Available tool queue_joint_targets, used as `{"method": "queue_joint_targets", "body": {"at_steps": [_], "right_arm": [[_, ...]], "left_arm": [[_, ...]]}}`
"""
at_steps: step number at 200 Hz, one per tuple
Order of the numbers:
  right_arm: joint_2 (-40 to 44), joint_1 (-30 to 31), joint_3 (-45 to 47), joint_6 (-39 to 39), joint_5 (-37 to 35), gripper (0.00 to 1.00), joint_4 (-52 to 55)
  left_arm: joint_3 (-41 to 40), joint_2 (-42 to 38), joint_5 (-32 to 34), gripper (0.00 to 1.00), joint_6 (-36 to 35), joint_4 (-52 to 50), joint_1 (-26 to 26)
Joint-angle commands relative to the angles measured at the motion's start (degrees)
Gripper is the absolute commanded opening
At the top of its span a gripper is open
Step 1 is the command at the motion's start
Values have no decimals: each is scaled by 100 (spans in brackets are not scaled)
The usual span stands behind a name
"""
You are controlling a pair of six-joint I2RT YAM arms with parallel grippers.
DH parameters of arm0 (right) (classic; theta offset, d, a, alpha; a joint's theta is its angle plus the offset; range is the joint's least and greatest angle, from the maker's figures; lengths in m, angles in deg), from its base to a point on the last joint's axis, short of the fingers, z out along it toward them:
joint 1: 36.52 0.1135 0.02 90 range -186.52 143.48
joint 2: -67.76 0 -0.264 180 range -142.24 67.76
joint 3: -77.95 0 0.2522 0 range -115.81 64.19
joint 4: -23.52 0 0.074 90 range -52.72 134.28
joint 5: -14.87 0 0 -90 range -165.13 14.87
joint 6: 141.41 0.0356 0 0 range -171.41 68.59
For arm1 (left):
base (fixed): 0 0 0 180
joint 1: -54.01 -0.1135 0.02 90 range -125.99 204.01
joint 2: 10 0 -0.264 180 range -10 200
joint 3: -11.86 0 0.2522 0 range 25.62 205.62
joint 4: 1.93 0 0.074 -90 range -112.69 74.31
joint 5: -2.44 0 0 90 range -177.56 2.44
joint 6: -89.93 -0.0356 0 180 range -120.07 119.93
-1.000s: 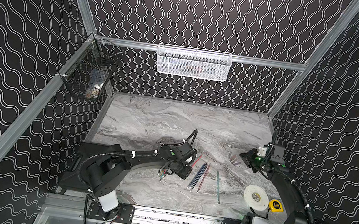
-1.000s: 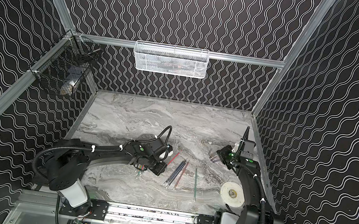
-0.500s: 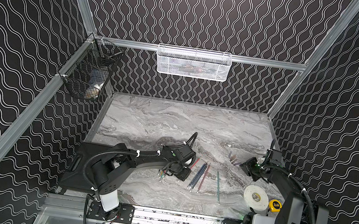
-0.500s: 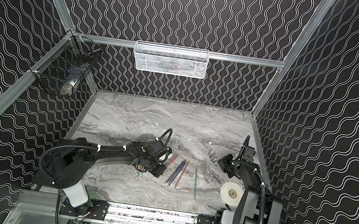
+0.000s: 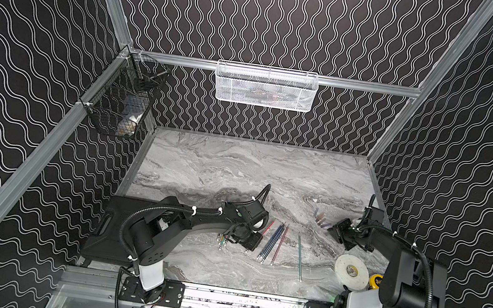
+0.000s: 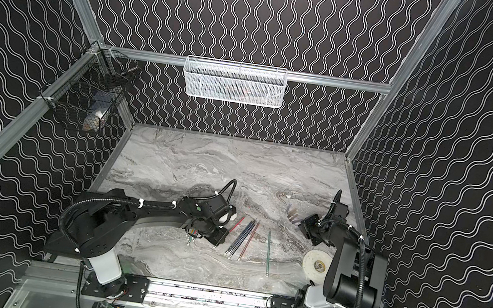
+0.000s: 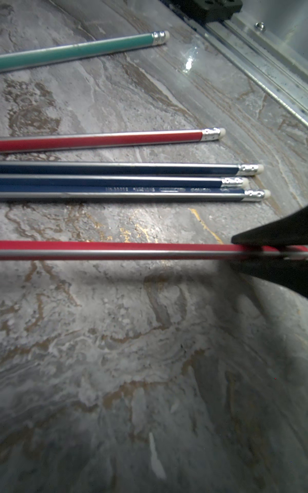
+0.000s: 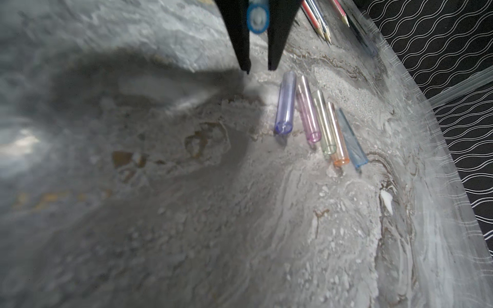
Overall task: Remove the protective cover of the pencils
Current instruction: Place the pencil at the center of the board.
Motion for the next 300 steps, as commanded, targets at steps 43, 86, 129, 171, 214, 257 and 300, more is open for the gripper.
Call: {"method": "queue_joint_targets", "body": {"at_steps": [43, 86, 129, 171, 214, 257, 300], "right_arm": [[-205, -3, -32, 146, 48, 7, -412], [-242, -3, -19, 145, 64, 9, -450], [-269, -5, -12, 141, 92, 13, -468], [-286, -5, -8, 145, 139, 20, -507], [-338, -3, 37, 154, 184, 21, -580], [-314, -7, 47, 152, 197, 22, -570], [-260, -4, 26, 154, 208, 22, -535]], "left_arm": [[-45, 59, -126, 0, 153, 126, -2], [-45, 80, -162, 4, 170, 170, 7], [-2, 148, -162, 4, 181, 179, 7], [27, 180, -144, 5, 180, 177, 13], [42, 193, -153, 5, 195, 171, 15], [93, 234, -153, 8, 207, 153, 15], [129, 226, -180, 14, 216, 148, 41]]}}
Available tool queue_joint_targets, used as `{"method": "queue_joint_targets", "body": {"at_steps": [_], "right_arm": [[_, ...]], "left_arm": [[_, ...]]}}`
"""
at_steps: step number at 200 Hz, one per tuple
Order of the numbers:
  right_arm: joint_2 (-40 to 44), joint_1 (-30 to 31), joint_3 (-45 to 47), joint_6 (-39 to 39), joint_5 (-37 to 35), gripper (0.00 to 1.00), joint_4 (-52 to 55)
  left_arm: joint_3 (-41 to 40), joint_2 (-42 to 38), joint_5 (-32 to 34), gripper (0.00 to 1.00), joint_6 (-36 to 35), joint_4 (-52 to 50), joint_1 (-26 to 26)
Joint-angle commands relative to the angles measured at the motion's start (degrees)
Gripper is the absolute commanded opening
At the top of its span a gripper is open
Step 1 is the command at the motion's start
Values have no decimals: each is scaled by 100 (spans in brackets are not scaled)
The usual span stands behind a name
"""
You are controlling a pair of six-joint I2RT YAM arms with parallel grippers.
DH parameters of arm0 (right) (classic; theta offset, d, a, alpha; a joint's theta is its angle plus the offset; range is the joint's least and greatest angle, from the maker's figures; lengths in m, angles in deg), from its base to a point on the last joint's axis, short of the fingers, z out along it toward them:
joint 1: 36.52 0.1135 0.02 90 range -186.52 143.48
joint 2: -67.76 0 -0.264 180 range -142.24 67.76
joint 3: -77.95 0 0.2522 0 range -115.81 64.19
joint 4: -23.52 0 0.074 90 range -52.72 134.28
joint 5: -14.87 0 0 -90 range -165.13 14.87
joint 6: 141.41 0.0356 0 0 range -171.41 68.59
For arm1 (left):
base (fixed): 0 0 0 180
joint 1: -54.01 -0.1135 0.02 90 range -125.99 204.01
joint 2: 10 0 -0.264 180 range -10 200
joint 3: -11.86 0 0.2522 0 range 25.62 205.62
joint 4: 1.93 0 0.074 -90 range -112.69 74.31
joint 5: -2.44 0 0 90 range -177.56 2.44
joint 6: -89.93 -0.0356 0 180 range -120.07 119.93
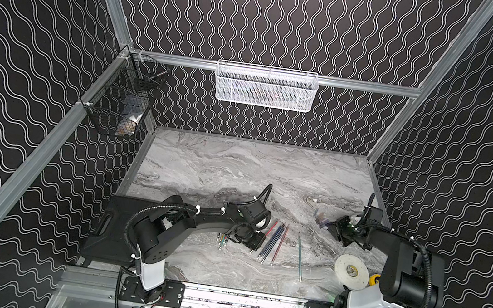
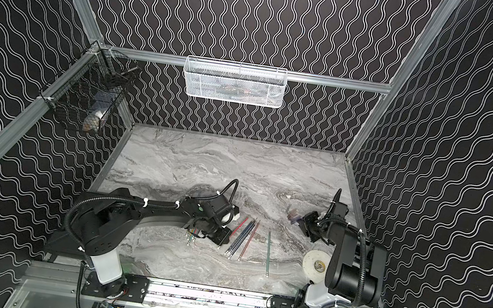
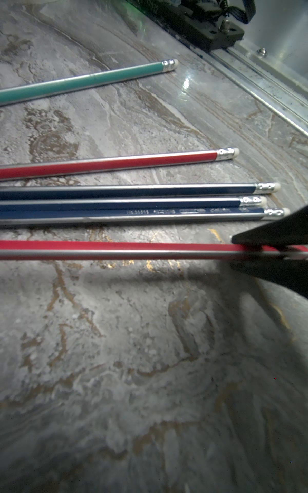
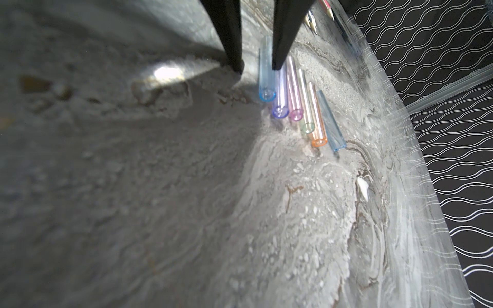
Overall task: Remove the protective cover of the pencils
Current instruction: Place the pencil at the center of the board.
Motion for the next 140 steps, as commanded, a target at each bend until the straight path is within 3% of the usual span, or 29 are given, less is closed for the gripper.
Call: {"method": "queue_joint_targets", "body": {"at_steps": [1, 62, 140], "right_arm": [[35, 3, -3, 49, -95, 22, 123], [244, 4, -2, -33, -170, 22, 231], [1156, 340, 181, -340, -85, 24, 642]], "left_arm": [[34, 36, 22, 13, 86, -129, 24], [9, -143, 70, 25, 123, -92, 48], [231, -677, 595, 25, -104, -582, -16]]}}
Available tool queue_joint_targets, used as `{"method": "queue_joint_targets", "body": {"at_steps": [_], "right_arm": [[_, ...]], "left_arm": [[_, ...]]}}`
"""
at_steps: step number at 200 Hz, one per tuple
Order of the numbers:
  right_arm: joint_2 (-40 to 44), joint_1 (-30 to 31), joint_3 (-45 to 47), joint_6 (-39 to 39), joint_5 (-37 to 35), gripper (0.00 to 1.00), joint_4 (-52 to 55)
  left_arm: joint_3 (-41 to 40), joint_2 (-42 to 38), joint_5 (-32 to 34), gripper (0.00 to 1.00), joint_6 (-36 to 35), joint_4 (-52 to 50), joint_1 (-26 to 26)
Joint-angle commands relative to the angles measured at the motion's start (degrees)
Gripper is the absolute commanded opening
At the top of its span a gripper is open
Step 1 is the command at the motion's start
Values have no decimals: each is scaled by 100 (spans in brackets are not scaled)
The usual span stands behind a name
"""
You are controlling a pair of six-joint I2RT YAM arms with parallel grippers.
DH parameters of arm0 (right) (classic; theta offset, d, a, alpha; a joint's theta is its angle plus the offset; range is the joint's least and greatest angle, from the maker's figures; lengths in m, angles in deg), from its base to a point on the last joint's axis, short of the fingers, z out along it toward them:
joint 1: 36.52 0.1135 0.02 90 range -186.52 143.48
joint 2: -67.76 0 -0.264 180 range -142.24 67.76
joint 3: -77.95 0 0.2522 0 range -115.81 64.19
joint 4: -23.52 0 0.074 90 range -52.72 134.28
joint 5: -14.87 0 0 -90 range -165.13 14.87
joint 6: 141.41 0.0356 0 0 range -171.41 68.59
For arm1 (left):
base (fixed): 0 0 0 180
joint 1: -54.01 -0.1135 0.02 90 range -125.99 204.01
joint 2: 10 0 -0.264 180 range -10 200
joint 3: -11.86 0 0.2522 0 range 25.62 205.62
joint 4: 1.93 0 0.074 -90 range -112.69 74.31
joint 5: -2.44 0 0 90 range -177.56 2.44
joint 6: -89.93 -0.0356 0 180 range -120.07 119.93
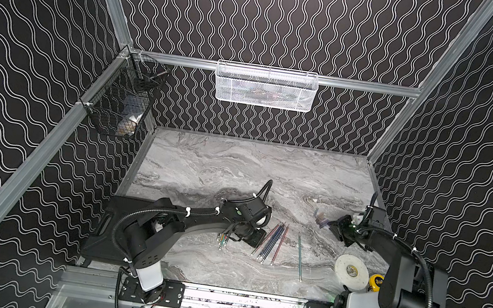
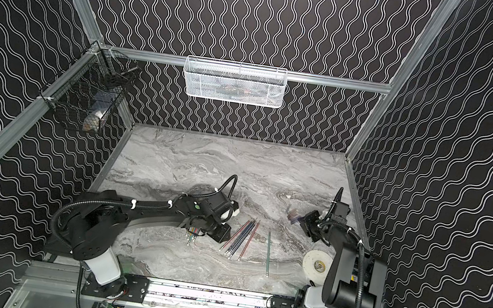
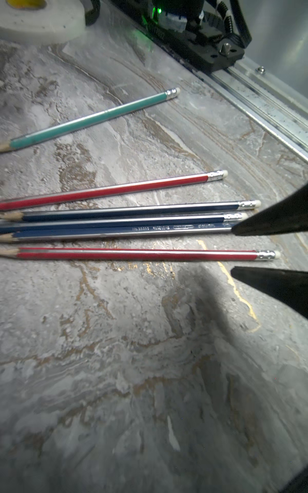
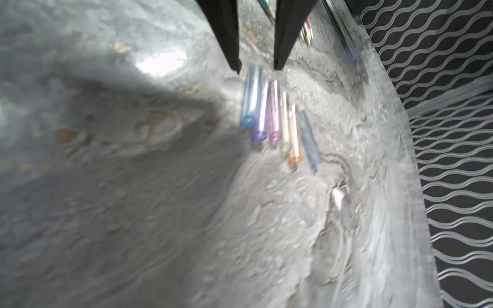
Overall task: Remove the protective cover of the pencils
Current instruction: Place the pencil at the center of the board, then adjust the pencil at the center of the board.
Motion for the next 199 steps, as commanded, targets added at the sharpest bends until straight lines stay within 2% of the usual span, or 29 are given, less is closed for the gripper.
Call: {"method": "queue_joint_targets", "body": {"at_steps": [1, 49, 66, 81, 118, 170, 199], "right_arm": [[345, 192, 77, -161, 21, 24, 342], [1325, 1339, 418, -106, -107, 26, 893], [1577, 1561, 521, -84, -95, 27, 1065], [1727, 1689, 567, -111, -191, 29, 1330], [1727, 1904, 751, -120, 25, 30, 1617], [1664, 2511, 774, 54, -241, 39, 1902], [1686, 2725, 863, 149, -351, 39, 1965]], "left_arm": [[104, -146, 277, 25, -201, -288, -64], [-91, -418, 481, 26, -205, -415, -600], [-177, -563, 1004, 33, -62, -613, -765], [-265, -781, 1212, 34, 16, -658, -849], [-270, -1144, 1340, 36, -98, -718, -870], [-329, -1337, 1223, 37, -224, -556, -879], [-449, -1490, 1116, 38, -167, -389, -879]]}}
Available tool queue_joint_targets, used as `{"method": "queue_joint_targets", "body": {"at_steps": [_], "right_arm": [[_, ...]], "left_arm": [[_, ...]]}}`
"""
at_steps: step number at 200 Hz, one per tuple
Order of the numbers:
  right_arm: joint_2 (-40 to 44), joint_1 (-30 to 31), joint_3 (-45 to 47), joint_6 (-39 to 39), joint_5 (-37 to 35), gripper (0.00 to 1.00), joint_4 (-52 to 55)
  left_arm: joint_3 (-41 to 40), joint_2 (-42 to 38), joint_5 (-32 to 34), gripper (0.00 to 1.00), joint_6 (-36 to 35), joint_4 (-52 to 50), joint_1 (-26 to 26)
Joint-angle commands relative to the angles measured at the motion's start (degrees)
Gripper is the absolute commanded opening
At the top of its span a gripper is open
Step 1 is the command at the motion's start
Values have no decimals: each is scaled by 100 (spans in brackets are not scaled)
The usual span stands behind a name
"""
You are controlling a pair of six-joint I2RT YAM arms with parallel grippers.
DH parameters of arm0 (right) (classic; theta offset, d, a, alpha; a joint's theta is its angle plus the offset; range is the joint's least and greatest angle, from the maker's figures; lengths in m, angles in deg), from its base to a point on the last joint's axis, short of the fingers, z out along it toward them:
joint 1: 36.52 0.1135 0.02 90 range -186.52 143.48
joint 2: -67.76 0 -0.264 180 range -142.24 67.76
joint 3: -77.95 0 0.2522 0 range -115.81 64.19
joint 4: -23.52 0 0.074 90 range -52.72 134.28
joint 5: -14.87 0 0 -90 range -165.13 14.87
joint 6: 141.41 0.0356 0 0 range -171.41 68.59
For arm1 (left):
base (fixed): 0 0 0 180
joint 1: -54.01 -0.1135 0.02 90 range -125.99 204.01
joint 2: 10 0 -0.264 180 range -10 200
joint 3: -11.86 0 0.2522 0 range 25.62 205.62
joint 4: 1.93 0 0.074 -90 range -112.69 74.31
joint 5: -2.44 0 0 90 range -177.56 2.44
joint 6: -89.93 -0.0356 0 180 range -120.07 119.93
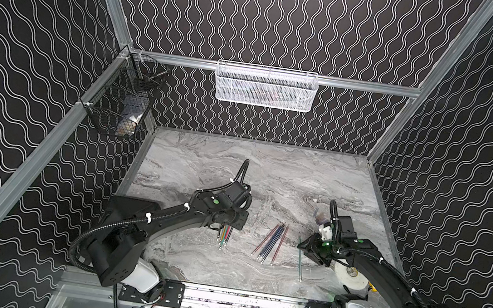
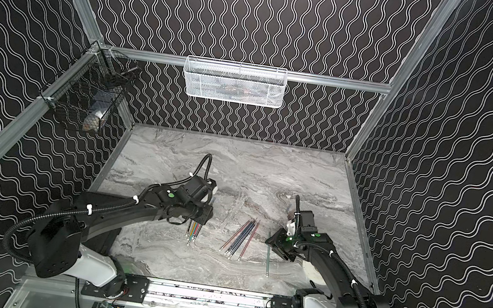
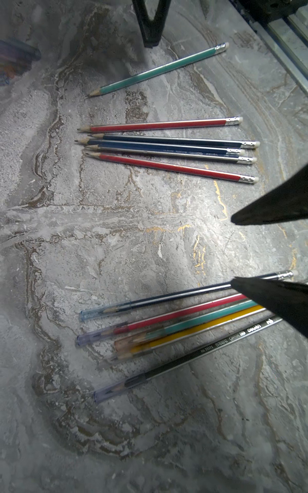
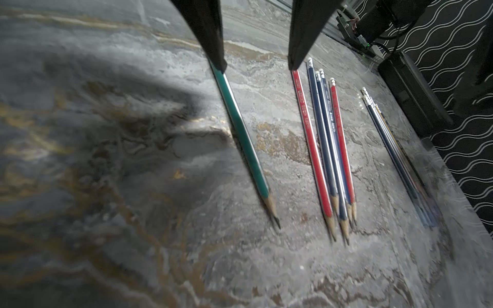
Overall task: Remove the protective cover of the pencils
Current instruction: Adjust the pencil at the center of the board.
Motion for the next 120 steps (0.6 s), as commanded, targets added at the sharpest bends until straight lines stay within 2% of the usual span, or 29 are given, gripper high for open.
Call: {"method": "queue_joint_targets", "body": {"at_steps": [1, 41, 120], "right_arm": [[62, 127, 83, 163, -179, 39, 210], [333, 322, 219, 371, -681, 42, 484], [214, 571, 361, 566, -539, 43, 190]], "left_arm": [[-84, -134, -94, 38, -23, 170, -7], [-374, -524, -270, 38, 108, 338, -6], [-551, -954, -450, 38, 129, 352, -7]]}}
